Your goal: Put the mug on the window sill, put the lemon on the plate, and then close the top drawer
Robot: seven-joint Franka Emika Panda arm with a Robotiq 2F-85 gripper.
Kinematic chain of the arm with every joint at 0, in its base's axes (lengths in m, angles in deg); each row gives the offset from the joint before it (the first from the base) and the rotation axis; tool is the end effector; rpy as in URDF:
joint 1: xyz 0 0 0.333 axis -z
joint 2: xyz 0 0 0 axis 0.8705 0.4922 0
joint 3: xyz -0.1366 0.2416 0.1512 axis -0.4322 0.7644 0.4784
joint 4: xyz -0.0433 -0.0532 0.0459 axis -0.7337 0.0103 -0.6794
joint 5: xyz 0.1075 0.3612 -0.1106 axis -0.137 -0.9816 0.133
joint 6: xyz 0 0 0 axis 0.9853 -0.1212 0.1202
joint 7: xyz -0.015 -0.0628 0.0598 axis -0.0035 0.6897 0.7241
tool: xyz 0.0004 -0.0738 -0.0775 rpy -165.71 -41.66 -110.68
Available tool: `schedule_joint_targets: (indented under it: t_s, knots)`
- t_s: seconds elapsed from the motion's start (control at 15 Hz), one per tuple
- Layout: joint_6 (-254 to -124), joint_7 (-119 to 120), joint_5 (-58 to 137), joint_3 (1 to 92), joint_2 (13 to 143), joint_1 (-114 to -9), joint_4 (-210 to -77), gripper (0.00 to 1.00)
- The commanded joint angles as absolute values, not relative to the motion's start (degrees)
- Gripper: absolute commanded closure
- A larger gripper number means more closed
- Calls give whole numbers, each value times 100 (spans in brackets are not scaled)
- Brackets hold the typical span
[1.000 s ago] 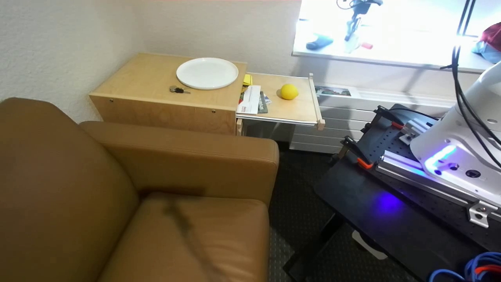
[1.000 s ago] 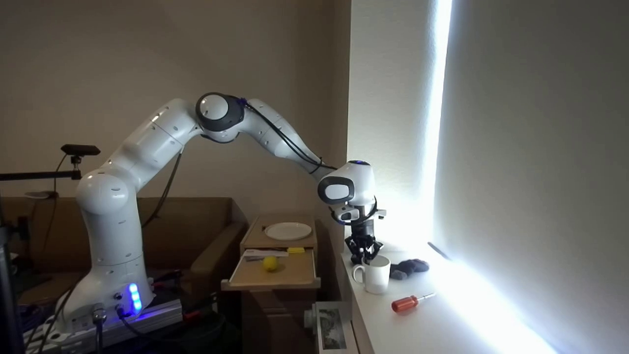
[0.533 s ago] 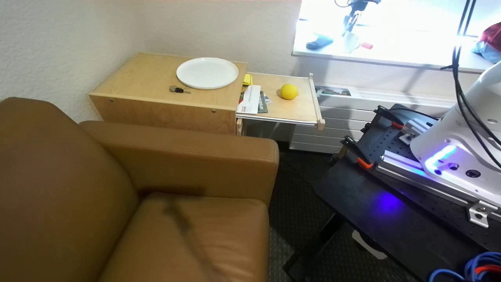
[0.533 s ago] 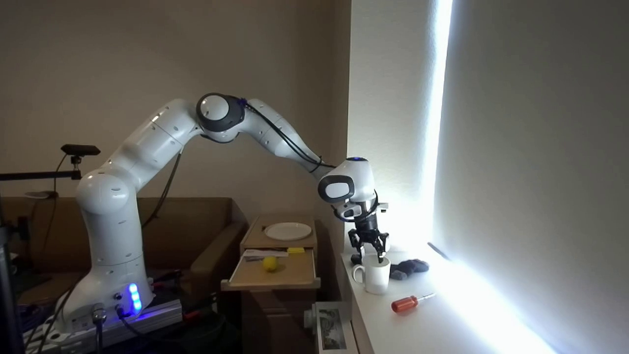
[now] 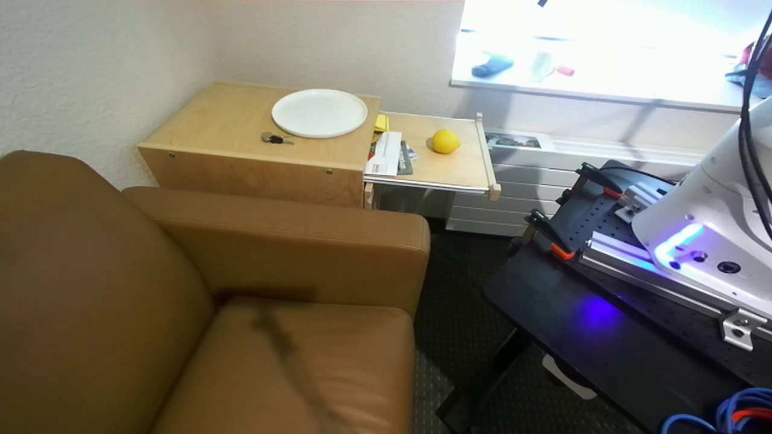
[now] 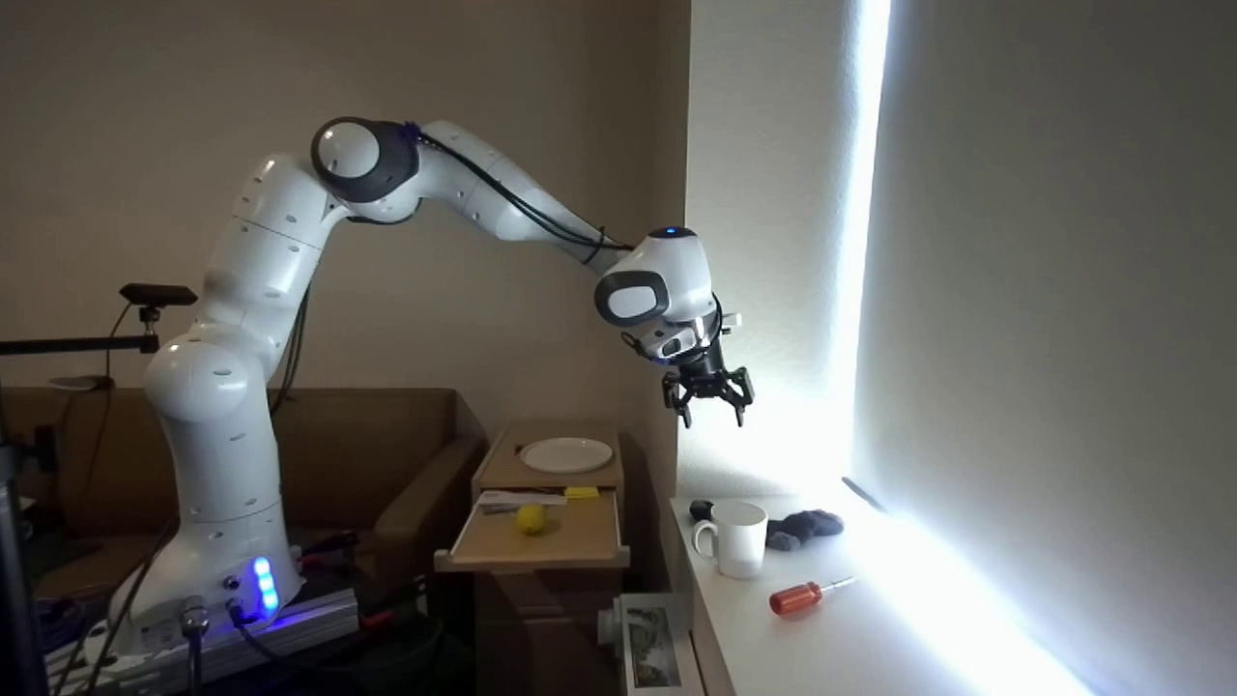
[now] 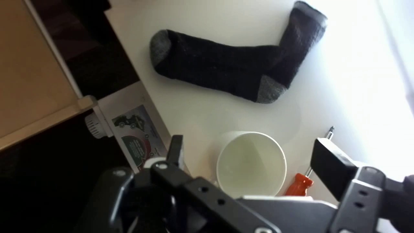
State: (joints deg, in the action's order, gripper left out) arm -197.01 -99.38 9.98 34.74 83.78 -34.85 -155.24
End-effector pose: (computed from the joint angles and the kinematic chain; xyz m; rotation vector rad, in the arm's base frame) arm 0.5088 -0.4327 0.3622 -0.4117 2.7515 -0.1896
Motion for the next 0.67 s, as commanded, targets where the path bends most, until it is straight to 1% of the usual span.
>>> schedule_joint_targets:
  t_s: [0.0,0.4,0.47,0.6]
  knots:
    - [-19350,-8781,678,3598,6990,-3565,-16886,0]
    - [-18619,-7511,1073,3454,5188,-3992,-18784,0]
    - [-18670,-7907,963,3408,5871,-3974,-18009,0]
    - [-18672,-7910,979,3412,5636,-4016,-18226,0]
